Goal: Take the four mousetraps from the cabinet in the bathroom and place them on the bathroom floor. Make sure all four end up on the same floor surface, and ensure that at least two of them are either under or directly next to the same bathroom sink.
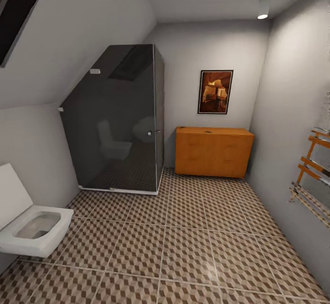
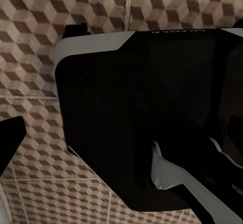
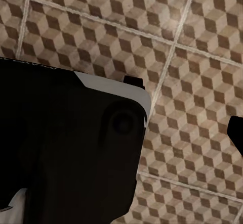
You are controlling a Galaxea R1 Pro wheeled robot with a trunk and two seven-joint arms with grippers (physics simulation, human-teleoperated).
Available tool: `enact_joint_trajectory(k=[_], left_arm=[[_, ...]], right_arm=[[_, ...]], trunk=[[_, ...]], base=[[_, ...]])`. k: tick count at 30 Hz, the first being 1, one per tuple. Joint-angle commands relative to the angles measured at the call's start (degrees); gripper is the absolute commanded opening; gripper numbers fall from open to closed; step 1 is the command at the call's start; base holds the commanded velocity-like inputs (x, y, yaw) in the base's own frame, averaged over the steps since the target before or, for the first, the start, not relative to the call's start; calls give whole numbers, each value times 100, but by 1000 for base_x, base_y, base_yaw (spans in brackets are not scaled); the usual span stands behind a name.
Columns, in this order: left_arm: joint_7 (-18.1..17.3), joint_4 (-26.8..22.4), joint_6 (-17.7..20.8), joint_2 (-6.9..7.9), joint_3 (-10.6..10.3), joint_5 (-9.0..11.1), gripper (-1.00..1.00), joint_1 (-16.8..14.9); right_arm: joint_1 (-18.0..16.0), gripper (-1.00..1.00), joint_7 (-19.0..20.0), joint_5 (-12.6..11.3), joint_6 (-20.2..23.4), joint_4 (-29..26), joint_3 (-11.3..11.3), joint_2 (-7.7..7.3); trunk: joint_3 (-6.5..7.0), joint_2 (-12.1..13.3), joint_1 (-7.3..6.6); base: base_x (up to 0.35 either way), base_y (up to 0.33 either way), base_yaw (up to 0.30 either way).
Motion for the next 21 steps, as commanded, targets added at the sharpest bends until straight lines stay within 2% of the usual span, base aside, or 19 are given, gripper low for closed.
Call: enact_joint_trajectory(k=[1,8,21], left_arm=[[19,-8,27,3,-45,59,100,-3],[-18,85,37,9,-44,72,100,-3],[-28,153,48,11,-41,82,100,-4]], right_arm=[[-10,100,7,38,-29,18,-21,-2],[-10,100,4,38,-29,18,-21,-2],[-10,100,12,38,-39,18,-21,-2]], trunk=[[-12,-10,3],[-12,-10,3],[-12,-10,3]], base=[[159,0,-70],[247,-53,-29],[304,-131,-2]])
